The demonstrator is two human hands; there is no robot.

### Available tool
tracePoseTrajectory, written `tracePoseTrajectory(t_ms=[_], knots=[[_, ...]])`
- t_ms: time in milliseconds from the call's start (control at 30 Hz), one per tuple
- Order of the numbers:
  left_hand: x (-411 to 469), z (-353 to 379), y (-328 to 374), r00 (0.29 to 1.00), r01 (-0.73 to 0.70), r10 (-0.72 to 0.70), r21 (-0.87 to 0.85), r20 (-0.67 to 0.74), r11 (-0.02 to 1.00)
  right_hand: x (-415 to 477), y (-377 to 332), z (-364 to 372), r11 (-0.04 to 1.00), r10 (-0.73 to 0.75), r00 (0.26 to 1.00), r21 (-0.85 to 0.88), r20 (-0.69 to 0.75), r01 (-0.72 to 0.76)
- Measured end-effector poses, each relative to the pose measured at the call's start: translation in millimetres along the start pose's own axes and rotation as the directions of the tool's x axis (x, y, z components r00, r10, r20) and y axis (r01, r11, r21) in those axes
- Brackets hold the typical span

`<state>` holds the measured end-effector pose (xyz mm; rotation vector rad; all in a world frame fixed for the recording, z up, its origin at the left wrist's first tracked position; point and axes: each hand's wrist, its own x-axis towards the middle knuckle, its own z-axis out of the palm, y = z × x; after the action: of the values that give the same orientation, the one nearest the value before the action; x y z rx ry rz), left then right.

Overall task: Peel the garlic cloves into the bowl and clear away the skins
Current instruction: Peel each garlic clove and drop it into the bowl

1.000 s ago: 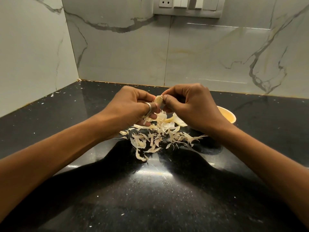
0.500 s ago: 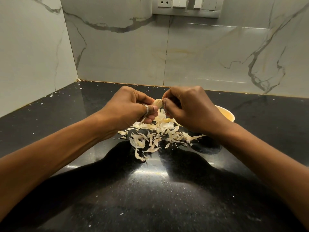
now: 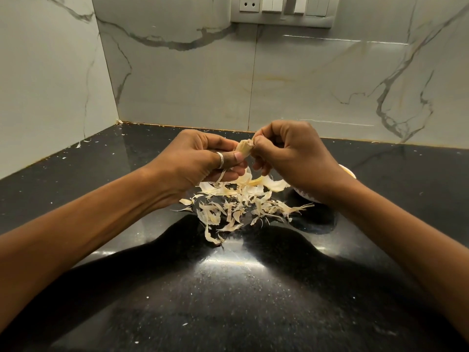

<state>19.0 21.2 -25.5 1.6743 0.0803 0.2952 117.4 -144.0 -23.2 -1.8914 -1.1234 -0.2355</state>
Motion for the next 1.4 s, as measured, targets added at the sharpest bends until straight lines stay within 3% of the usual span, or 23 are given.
tracePoseTrajectory(t_ms=[200,500,700,933,1400], knots=[[0,-1,-1,1.000,0.007,-0.007,-0.058,0.013,0.998,0,-6,-1,0.935,0.177,0.981,0.298,0.082,-0.193],[0,-3,-1,0.996,0.069,-0.052,-0.271,0.069,0.960,1,-14,-1,0.682,0.373,0.906,0.604,0.199,-0.413],[1,-4,-1,0.996,0.057,-0.031,-0.316,0.089,0.947,0,-16,0,0.631,0.416,0.888,0.641,0.195,-0.436],[0,-2,4,0.996,0.014,0.020,-0.375,0.085,0.927,-1,-15,-2,0.640,0.473,0.866,0.612,0.162,-0.464],[5,-4,4,0.999,-0.019,0.003,-0.486,-0.035,0.874,-3,-18,0,0.694,0.410,0.891,0.568,0.194,-0.443]])
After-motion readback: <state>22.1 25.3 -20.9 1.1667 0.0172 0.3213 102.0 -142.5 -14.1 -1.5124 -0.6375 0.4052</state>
